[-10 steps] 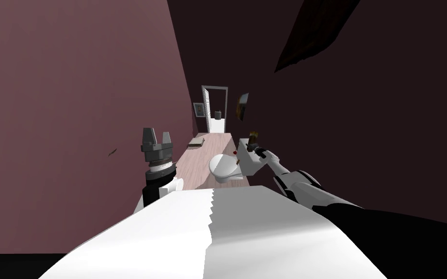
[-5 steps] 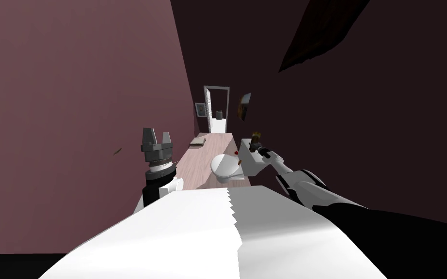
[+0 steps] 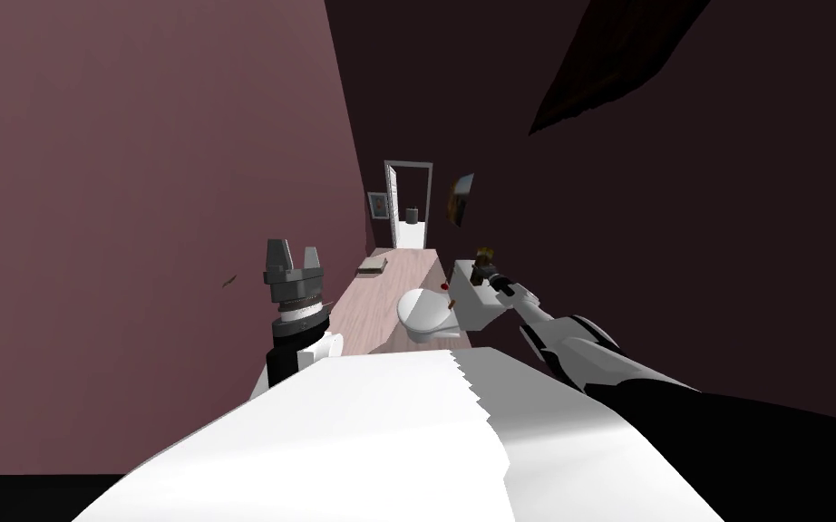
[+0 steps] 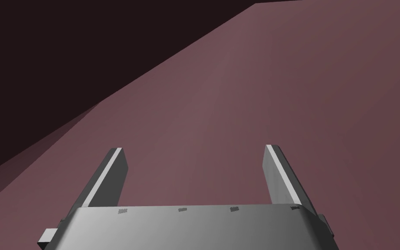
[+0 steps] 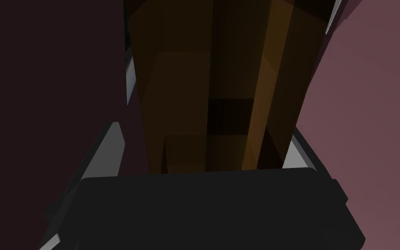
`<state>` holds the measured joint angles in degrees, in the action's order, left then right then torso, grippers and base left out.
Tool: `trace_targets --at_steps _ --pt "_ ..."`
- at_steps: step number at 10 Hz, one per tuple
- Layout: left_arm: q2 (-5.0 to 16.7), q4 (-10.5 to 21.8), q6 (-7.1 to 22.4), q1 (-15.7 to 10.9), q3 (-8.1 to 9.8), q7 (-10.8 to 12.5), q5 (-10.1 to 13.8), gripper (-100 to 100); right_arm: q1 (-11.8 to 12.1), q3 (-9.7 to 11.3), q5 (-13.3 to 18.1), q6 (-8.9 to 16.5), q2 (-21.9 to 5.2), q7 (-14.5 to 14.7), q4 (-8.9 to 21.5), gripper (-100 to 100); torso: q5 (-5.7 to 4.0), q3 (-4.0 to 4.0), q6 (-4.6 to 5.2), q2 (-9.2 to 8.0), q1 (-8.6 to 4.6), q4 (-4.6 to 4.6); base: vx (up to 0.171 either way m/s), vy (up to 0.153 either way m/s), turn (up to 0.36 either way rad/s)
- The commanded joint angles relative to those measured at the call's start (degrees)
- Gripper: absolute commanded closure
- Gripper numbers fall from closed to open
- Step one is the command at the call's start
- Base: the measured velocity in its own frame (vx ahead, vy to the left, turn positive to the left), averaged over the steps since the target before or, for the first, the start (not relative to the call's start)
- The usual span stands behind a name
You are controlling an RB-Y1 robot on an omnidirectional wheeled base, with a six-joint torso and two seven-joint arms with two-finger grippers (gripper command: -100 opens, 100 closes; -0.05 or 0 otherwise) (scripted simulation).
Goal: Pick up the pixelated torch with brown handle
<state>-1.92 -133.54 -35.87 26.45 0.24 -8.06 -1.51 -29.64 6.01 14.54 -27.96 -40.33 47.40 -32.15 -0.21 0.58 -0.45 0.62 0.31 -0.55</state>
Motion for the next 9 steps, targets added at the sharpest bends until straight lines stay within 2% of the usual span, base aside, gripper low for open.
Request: trace_targets --at_steps 1,2,3,5,6,7,9 --pt "0.0 0.0 0.0 0.0 0.0 0.0 0.0 0 -0.8 -1.0 -2.9 -2.9 -2.4 2.9 2.9 -100 0.0 0.0 0.0 0.0 0.0 0.0 -0.004 0.066 0.114" --pt "0.0 0.0 0.0 0.0 -0.01 0.0 0.0 0 -0.8 -1.0 -4.6 -4.4 -2.4 4.5 4.5 -100 0.04 0.0 -0.02 0.01 0.18 0.0 0.017 0.099 0.061" --pt "0.0 0.0 0.0 0.0 -0.01 0.0 0.0 0 -0.8 -1.0 -6.3 -4.4 -2.4 6.1 4.5 -100 0.08 0.01 0.02 0.04 0.3 0.01 0.017 0.054 -0.016" --pt "0.0 0.0 0.0 0.0 0.0 0.0 0.0 0 -0.8 -1.0 -9.1 -4.4 -2.4 6.8 4.5 -100 0.03 0.0 0.02 0.01 0.04 0.01 -0.001 0.0 -0.001" --pt "0.0 0.0 0.0 0.0 0.0 0.0 0.0 0 -0.8 -1.0 -8.3 -4.5 -2.3 6.8 4.6 -100 0.01 -0.02 0.03 -0.02 -0.04 0.03 0.0 0.0 0.0" --pt "0.0 0.0 0.0 0.0 0.0 0.0 0.0 0 -0.8 -1.0 -8.5 -4.5 -2.3 6.9 4.5 100 0.01 -0.02 0.03 -0.02 -0.06 0.03 -0.001 0.003 0.018" --pt "0.0 0.0 0.0 0.0 0.0 0.0 0.0 0 -0.8 -0.9 -8.5 -4.6 -2.2 6.8 4.5 100 0.05 -0.04 0.1 -0.03 -0.06 0.05 0.0 0.0 0.0"
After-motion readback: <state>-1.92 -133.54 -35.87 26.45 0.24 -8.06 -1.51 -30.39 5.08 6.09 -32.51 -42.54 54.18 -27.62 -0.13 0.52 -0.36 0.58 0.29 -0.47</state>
